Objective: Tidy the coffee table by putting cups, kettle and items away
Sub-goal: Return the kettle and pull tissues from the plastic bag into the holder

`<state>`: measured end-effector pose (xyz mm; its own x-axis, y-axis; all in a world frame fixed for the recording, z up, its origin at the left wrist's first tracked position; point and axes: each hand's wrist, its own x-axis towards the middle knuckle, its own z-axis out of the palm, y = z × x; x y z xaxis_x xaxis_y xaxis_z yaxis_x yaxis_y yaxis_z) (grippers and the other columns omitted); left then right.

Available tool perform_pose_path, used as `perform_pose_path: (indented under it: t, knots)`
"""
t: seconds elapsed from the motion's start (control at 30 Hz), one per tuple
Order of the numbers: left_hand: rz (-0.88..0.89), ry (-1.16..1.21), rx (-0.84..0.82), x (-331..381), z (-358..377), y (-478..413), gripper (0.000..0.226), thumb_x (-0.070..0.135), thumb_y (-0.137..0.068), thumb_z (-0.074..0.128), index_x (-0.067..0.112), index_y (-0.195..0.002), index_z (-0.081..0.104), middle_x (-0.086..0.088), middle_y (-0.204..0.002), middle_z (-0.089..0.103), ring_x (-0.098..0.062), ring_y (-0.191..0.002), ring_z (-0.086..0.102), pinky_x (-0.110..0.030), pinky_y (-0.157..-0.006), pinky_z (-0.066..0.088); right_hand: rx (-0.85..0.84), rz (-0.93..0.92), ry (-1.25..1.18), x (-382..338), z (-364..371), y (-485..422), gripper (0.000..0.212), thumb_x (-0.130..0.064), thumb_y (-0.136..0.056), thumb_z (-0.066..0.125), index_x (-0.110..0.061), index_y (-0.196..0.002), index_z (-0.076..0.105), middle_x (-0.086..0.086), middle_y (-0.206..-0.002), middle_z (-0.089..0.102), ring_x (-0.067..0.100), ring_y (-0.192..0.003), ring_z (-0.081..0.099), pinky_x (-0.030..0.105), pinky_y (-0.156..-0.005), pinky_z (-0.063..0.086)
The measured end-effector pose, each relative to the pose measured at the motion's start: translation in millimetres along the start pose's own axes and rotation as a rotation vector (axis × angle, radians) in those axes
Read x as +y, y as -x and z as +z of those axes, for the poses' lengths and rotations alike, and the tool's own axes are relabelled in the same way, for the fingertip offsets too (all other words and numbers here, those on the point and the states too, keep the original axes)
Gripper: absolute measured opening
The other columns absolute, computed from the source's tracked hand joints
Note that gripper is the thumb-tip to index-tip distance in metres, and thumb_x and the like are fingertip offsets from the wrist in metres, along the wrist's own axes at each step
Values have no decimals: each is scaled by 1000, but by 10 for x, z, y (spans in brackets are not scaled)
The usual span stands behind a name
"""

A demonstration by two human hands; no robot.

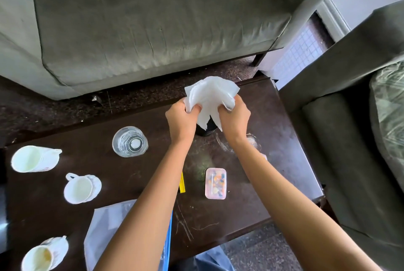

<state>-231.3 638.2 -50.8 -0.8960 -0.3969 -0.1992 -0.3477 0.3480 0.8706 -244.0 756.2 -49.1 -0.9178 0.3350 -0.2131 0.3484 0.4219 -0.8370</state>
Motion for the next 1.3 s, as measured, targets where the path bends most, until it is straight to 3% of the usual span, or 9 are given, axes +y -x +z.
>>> perform_pose_path:
  t: [0.13, 0.23, 0.37, 0.43, 0.73, 0.83, 0.93, 1.13, 1.3]
  knots:
    - [69, -83, 33, -53, 86, 15, 12, 18, -84, 66, 9, -90, 71, -4, -75, 70, -14, -65, 59, -23, -58, 44, -60, -16, -49, 87, 79, 25, 17, 0, -84, 50, -13, -94, 54, 0, -82, 60, 17, -75, 56, 18, -59, 43]
    - [108, -151, 20, -67, 141, -3, 9, 15, -86, 62, 11, -83, 70, -4, -70, 68, -17, -61, 57, -29, -57, 44, -74, -97, -15, 148, 148, 13, 24, 2, -85, 49, -11, -104, 58, -2, -90, 59, 15, -84, 56, 8, -64, 38]
    - [107, -366, -3, -120, 216, -6, 12, 21, -86, 62, 15, -84, 72, -7, -77, 71, -23, -68, 63, -27, -55, 39, -102, -216, 159, 312, 232, -16, 22, 2, -86, 47, -8, -104, 56, -4, -83, 50, 18, -94, 41, 15, -65, 32]
    - [89, -433, -2, -156, 223, 24, 15, 25, -87, 63, 12, -89, 71, -9, -82, 72, -27, -75, 67, -29, -58, 46, -80, -215, 203, 406, 264, -17, 19, -2, -85, 50, -10, -101, 54, -4, -82, 48, 16, -96, 33, 26, -71, 42]
    - [19, -396, 38, -209, 228, 33, 17, 28, -86, 64, 14, -92, 70, -8, -82, 71, -28, -77, 67, -29, -60, 46, -71, -311, 262, 490, 310, -102, 9, -2, -81, 56, -9, -87, 57, -16, -78, 38, 19, -98, 38, 35, -73, 50]
    - [-13, -393, 12, -252, 236, 71, 29, 41, -82, 66, 16, -96, 68, -7, -86, 71, -27, -80, 68, -35, -65, 55, -130, -326, 322, 562, 332, -102, 16, -9, -81, 58, -11, -97, 57, -5, -87, 56, 23, -98, 39, 44, -75, 49]
    - [19, -368, 45, -257, 216, 111, 32, 48, -82, 61, 19, -96, 63, -2, -87, 70, -23, -80, 65, -37, -65, 55, -82, -306, 231, 571, 278, -45, 25, -18, -79, 65, -13, -101, 55, -4, -95, 58, 21, -97, 40, 36, -74, 47]
    - [53, -441, 65, -296, 156, 167, 22, 29, -90, 54, 9, -83, 59, -11, -81, 67, -29, -75, 63, -31, -55, 40, -35, -292, 367, 551, 171, -15, 11, -20, -85, 55, -9, -84, 53, 0, -78, 59, 22, -92, 43, 43, -73, 48]
    - [51, -500, -11, -282, 177, 178, 21, 28, -91, 54, 11, -97, 65, -11, -90, 70, -27, -81, 66, -29, -57, 40, -82, -299, 477, 491, 153, 19, 18, -13, -84, 55, -6, -100, 62, 11, -89, 63, 29, -98, 46, 42, -82, 45]
